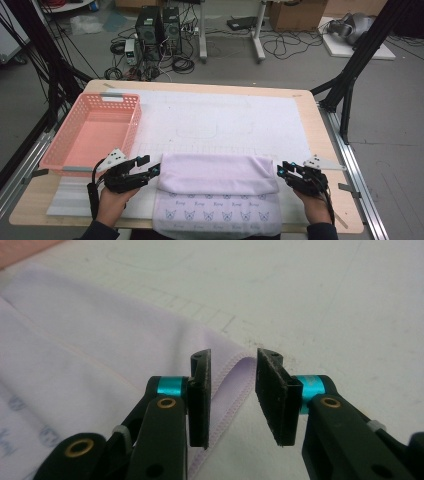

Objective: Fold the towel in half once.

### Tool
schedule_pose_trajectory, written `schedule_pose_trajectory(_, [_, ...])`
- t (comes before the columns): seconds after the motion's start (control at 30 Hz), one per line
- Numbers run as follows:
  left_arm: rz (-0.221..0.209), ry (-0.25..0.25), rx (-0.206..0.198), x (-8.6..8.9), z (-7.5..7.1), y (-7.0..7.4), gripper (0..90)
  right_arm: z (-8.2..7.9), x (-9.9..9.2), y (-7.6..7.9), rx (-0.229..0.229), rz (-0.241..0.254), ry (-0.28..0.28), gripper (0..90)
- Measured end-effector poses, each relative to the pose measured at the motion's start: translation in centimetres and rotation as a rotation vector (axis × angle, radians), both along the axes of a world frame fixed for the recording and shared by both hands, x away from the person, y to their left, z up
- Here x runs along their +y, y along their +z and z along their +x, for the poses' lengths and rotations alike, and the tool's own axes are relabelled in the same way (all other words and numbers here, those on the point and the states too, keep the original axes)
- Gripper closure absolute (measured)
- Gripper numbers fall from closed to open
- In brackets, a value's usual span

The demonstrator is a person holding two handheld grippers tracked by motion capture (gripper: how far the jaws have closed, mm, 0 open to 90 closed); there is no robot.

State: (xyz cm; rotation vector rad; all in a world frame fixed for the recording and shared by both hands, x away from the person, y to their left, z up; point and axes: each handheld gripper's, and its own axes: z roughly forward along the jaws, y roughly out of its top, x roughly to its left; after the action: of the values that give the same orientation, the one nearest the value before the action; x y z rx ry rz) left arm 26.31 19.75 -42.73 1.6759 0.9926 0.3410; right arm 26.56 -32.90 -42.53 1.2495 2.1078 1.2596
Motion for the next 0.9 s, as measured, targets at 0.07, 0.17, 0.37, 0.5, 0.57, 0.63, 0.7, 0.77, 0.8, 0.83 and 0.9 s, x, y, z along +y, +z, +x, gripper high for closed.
schedule_pose_trajectory(0.07, [0.021, -0.001, 0.010, -0.2, 0.3, -0.3, 41.7, 0.8, 0.9, -0.6, 0.038, -0.028, 0.008, 67.0])
schedule_pose_trajectory(0.17, [0.025, 0.011, 0.021, -0.5, 0.8, -0.6, 42.0, 2.1, 2.1, -1.3, 0.081, -0.059, 0.023, 67.0])
schedule_pose_trajectory(0.37, [0.049, 0.025, 0.047, -0.8, 1.7, -1.0, 42.9, 3.9, 2.9, -1.7, 0.061, -0.230, -0.053, 87.6])
schedule_pose_trajectory(0.5, [0.073, 0.024, 0.057, -1.2, 2.2, -1.2, 42.6, 3.7, 2.3, -1.7, 0.056, -0.201, -0.064, 86.0])
schedule_pose_trajectory(0.57, [0.076, 0.038, 0.064, -1.3, 2.8, -1.1, 41.9, 3.5, 2.5, -1.3, 0.014, -0.207, -0.072, 73.7])
schedule_pose_trajectory(0.63, [0.079, 0.046, 0.067, -1.4, 3.5, -1.0, 40.7, 3.6, 2.4, -1.0, 0.001, -0.161, -0.099, 63.5])
schedule_pose_trajectory(0.7, [0.093, 0.069, 0.080, -1.5, 4.5, -1.0, 39.6, 3.7, 2.3, -0.9, -0.005, -0.123, -0.106, 51.3])
schedule_pose_trajectory(0.77, [0.123, 0.096, 0.094, -1.7, 5.4, -1.2, 39.0, 4.2, 2.2, -1.3, 0.023, -0.113, -0.102, 46.6])
schedule_pose_trajectory(0.8, [0.136, 0.098, 0.101, -1.9, 5.7, -1.3, 39.0, 4.4, 2.2, -1.5, 0.038, -0.113, -0.094, 46.1])
schedule_pose_trajectory(0.83, [0.133, 0.095, 0.111, -2.0, 6.0, -1.5, 39.0, 4.7, 2.2, -1.7, 0.056, -0.123, -0.090, 46.6])
schedule_pose_trajectory(0.9, [0.158, 0.062, 0.142, -2.5, 6.4, -2.1, 39.8, 5.0, 2.2, -2.1, 0.077, -0.127, -0.080, 47.9])
